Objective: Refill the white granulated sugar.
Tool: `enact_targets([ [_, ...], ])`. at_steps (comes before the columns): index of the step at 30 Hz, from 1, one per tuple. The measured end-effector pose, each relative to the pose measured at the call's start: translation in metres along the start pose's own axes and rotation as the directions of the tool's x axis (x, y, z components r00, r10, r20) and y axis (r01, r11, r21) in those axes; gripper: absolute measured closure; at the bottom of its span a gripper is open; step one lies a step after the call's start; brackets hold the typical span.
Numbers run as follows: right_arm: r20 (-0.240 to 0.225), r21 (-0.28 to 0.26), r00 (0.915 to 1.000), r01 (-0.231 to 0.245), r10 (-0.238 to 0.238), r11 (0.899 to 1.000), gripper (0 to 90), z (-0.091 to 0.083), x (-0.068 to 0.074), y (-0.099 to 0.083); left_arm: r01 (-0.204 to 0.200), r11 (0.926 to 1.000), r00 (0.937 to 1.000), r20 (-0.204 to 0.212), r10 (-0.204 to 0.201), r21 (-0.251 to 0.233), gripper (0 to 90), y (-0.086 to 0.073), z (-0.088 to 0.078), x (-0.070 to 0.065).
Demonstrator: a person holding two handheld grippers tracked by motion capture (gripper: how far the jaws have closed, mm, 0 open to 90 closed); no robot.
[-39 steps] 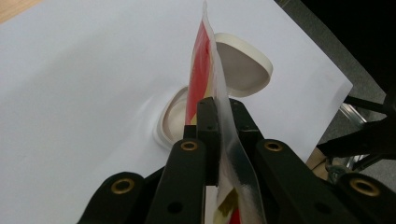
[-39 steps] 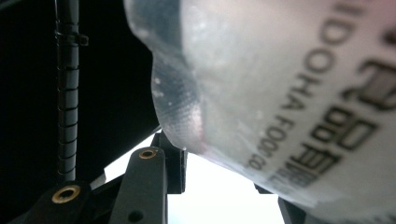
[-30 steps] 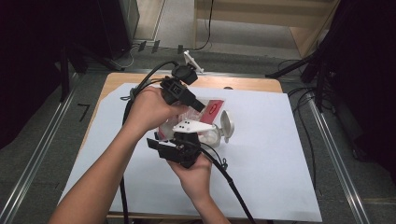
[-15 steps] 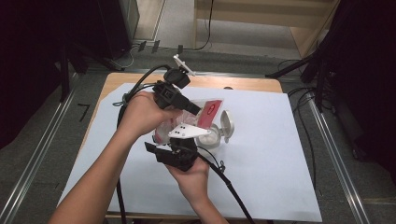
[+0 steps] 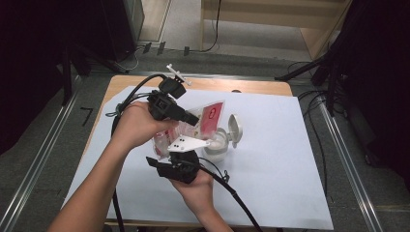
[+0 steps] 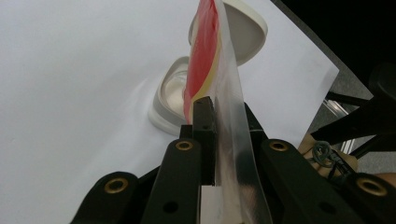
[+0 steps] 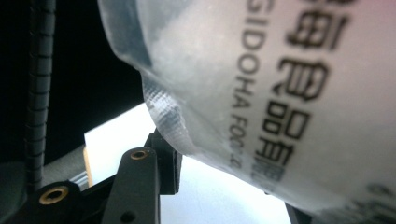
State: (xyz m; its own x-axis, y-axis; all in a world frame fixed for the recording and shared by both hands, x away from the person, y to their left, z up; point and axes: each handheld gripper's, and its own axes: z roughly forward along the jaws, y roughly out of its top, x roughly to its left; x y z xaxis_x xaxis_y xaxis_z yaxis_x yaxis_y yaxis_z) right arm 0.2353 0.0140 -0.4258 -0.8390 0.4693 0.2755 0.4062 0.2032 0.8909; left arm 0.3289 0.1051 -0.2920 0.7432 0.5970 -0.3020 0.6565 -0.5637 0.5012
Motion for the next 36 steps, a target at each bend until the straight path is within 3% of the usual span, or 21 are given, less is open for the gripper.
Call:
enact_targets([
  [7, -0.007, 0.027, 1.0, -0.006, 0.006, 1.0, 59.9, 0.006, 0.0, -0.006, 0.011, 0.9999, 0.9999, 0.011, -0.011, -0.003, 83.7, -0.01, -0.001, 0.006],
  [12, -0.008, 0.047, 1.0, 0.002, -0.002, 0.999, 59.6, 0.01, 0.0, -0.011, -0.007, 0.9998, 1.0, 0.006, 0.006, 0.016, 84.0, -0.013, 0.0, 0.008],
  [16, -0.013, 0.05, 0.9999, 0.004, -0.003, 0.999, 59.5, 0.011, 0.0, -0.013, -0.002, 1.0, 1.0, 0.005, 0.002, 0.008, 83.8, -0.015, 0.0, 0.01],
  [29, -0.025, 0.077, 0.9992, 0.032, -0.03, 0.997, 60.7, 0.014, -0.002, -0.022, -0.052, 0.9986, 0.9985, 0.02, 0.052, 0.012, 83.8, -0.019, 0.011, 0.014],
  [36, -0.022, 0.087, 0.9992, 0.035, -0.034, 0.996, 61.1, 0.016, -0.003, -0.026, -0.042, 0.999, 0.9987, 0.031, 0.041, 0.014, 83.1, -0.021, 0.014, 0.017],
])
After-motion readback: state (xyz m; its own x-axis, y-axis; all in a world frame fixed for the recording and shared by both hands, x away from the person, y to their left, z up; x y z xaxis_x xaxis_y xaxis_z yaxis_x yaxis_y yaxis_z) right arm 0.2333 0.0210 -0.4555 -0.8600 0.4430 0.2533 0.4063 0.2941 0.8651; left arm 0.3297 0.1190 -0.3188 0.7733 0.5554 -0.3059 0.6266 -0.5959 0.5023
